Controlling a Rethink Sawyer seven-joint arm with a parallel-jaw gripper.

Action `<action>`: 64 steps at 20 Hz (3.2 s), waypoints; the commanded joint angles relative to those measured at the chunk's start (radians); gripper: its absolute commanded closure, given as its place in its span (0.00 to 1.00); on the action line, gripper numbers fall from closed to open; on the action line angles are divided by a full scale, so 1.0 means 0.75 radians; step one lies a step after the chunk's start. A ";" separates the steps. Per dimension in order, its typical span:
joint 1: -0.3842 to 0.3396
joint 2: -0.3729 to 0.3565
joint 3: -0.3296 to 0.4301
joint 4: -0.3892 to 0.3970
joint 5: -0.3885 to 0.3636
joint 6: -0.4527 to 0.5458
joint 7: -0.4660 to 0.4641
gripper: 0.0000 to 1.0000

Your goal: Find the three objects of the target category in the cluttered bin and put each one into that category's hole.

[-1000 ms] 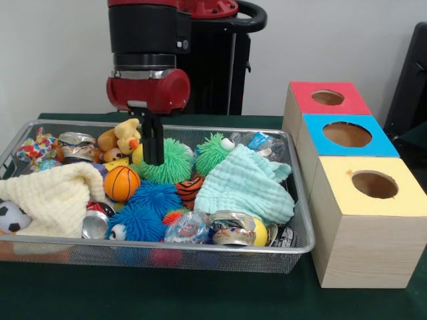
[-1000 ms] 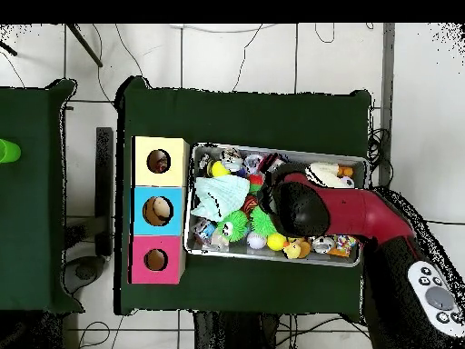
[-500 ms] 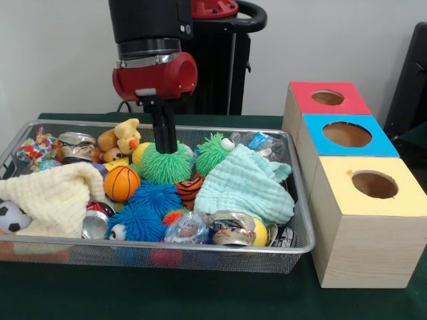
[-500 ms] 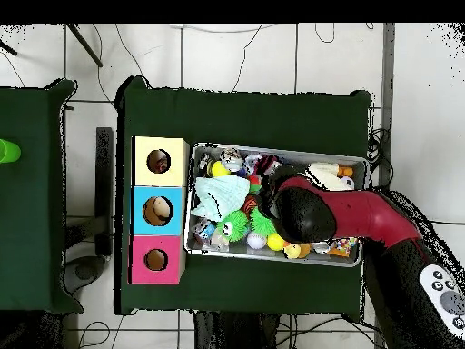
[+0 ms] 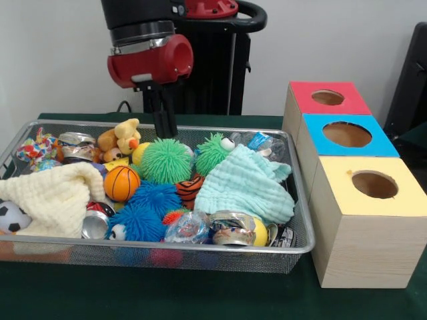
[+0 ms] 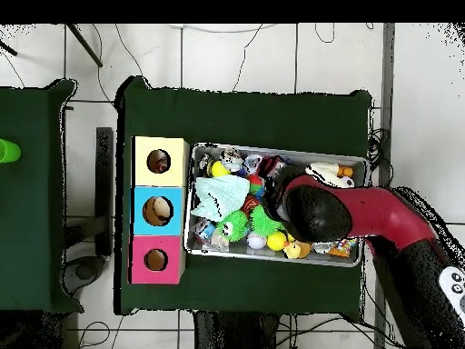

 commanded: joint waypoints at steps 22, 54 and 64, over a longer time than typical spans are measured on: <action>-0.230 0.084 0.139 -0.042 -0.264 0.420 -1.026 1.00; -0.439 0.309 0.241 -0.200 -0.163 0.583 -1.233 0.00; -0.414 0.279 0.258 -0.264 -0.146 0.658 -1.253 0.00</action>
